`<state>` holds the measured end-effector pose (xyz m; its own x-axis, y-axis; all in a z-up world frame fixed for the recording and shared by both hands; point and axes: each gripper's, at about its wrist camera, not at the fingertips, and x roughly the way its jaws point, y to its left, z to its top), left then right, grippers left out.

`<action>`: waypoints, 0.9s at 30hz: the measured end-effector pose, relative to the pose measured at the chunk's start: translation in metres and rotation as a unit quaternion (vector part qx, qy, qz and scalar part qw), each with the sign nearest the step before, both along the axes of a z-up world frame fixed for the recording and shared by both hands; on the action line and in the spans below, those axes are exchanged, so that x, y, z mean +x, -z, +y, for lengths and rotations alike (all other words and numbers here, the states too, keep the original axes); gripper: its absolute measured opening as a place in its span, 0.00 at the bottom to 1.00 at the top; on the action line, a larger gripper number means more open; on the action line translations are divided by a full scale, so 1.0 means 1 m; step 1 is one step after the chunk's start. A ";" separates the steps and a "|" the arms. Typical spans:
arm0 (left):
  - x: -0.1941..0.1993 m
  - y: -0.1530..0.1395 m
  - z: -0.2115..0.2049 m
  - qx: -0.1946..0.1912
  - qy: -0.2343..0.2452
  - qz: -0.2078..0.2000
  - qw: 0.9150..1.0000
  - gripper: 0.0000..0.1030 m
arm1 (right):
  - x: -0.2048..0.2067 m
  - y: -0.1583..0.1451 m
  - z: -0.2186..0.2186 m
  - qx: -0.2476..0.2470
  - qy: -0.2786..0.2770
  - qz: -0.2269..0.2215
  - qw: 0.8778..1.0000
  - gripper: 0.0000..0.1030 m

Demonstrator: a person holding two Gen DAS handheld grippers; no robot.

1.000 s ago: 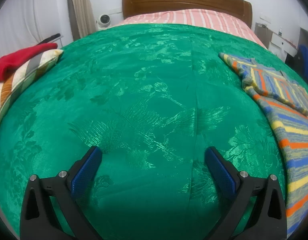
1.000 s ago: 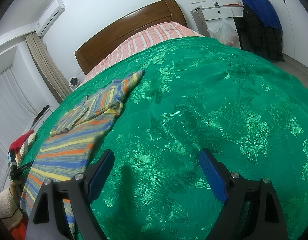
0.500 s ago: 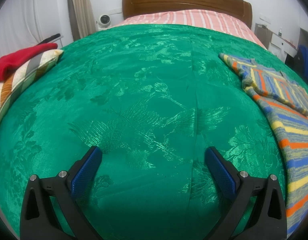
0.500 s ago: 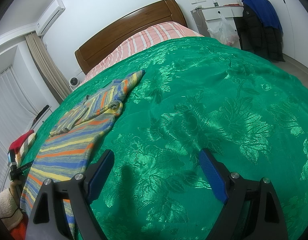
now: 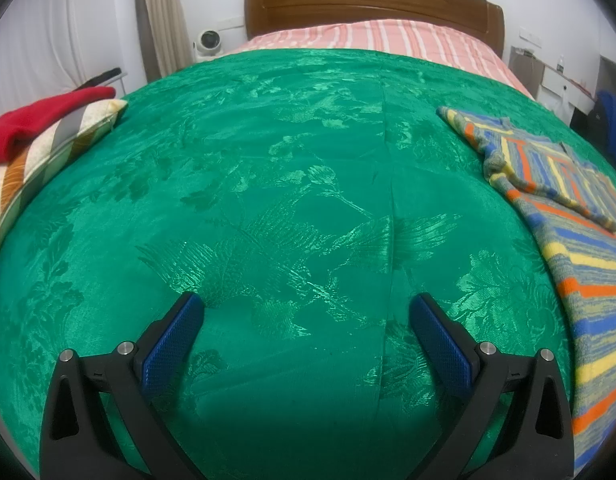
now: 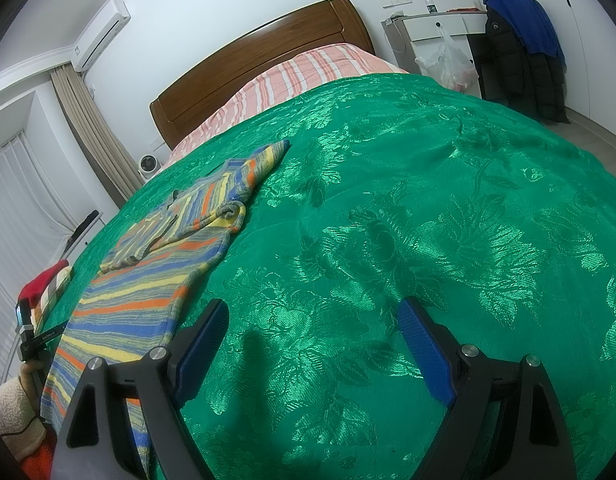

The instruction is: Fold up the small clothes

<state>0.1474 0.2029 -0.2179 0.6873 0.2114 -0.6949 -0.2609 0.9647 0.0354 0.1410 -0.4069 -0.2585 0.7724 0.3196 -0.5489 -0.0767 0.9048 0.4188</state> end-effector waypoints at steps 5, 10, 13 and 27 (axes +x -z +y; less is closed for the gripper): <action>0.000 0.000 0.000 0.000 0.000 0.000 1.000 1.00 | 0.000 0.000 0.000 0.000 0.000 0.000 1.000 0.83; 0.001 0.000 0.000 0.000 0.000 -0.001 1.000 1.00 | 0.000 0.000 0.000 0.000 0.000 0.000 1.000 0.83; 0.001 0.000 0.000 0.000 0.000 -0.001 1.000 1.00 | 0.000 0.000 0.000 0.000 0.000 0.000 1.000 0.83; 0.002 0.001 0.001 0.001 -0.001 -0.002 1.000 1.00 | 0.000 0.000 0.000 0.000 0.000 0.000 1.000 0.83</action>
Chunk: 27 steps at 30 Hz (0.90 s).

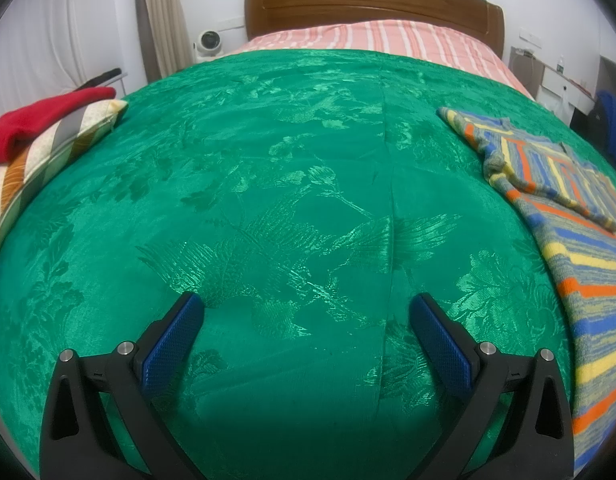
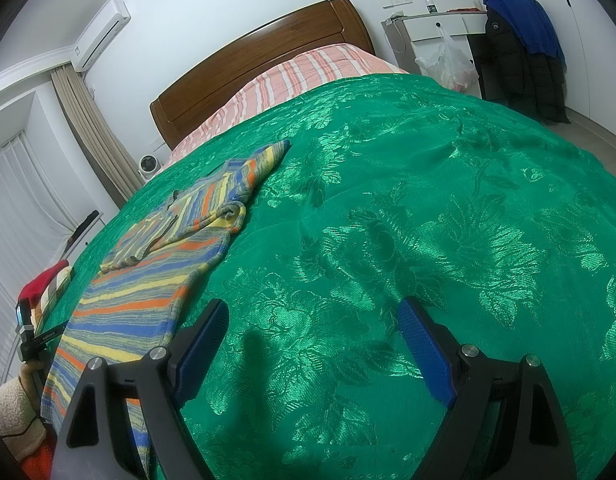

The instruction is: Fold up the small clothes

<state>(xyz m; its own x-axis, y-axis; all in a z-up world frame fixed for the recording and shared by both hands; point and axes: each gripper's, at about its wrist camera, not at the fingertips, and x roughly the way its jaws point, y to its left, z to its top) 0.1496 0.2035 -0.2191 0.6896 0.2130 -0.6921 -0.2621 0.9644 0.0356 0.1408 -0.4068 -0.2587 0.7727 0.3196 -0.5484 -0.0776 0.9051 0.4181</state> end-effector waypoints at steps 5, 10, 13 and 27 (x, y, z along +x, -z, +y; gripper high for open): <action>0.000 0.000 0.001 -0.002 0.001 -0.004 1.000 1.00 | 0.000 0.000 0.000 0.000 0.000 0.000 1.000 0.83; 0.004 -0.001 0.003 -0.008 0.000 0.000 1.000 1.00 | 0.001 -0.001 0.001 -0.004 0.000 0.003 1.000 0.83; 0.009 -0.012 0.009 -0.031 0.008 0.034 0.999 0.99 | 0.005 -0.005 0.001 -0.005 -0.001 0.023 1.000 0.83; -0.115 -0.015 -0.103 -0.118 0.223 0.197 0.947 0.69 | -0.089 -0.043 0.063 0.033 -0.184 0.216 0.958 0.68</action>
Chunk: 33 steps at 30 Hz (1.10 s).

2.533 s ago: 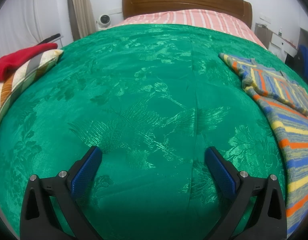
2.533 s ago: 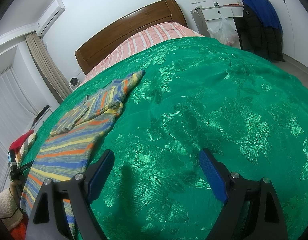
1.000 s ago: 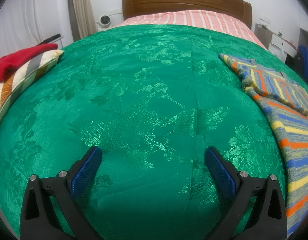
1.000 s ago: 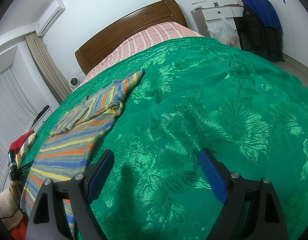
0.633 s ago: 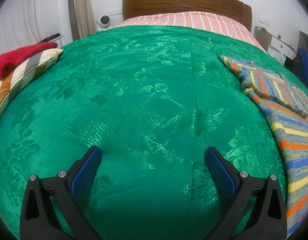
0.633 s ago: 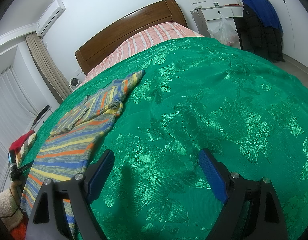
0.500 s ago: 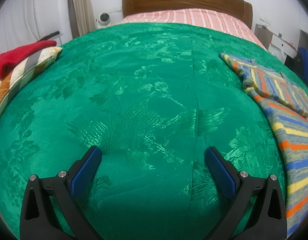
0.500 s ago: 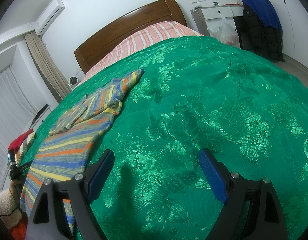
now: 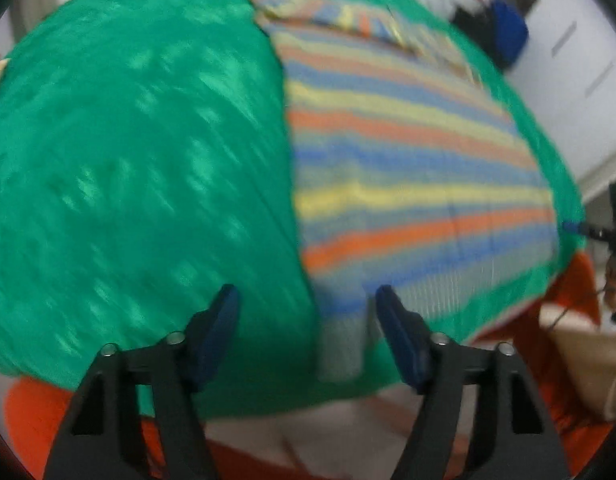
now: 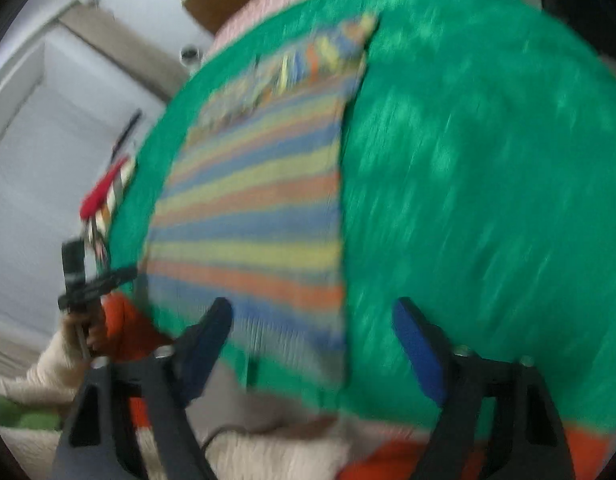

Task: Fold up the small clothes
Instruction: 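Grasp the sweater side edge with the right tool while the left tool grasps it too, fold over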

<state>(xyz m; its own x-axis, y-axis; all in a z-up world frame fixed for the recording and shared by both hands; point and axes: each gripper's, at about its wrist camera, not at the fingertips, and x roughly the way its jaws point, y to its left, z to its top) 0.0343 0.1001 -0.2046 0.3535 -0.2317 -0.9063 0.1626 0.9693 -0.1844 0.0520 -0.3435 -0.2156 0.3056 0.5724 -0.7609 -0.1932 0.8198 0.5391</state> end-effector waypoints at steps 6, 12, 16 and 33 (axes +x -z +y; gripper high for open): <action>0.000 0.006 -0.022 0.031 0.025 0.005 0.999 0.05 | -0.005 0.043 0.026 -0.021 -0.009 0.038 0.999 0.09; 0.012 -0.026 0.003 -0.076 -0.014 0.003 0.997 0.04 | 0.003 0.011 0.012 0.022 0.010 0.025 0.999 0.06; 0.067 -0.057 0.022 -0.132 -0.040 -0.038 0.990 0.04 | 0.037 -0.019 0.005 0.057 0.029 -0.017 0.998 0.06; 0.329 -0.045 0.065 -0.139 -0.183 -0.084 0.970 0.55 | 0.351 -0.026 0.012 0.007 0.146 -0.129 0.981 0.39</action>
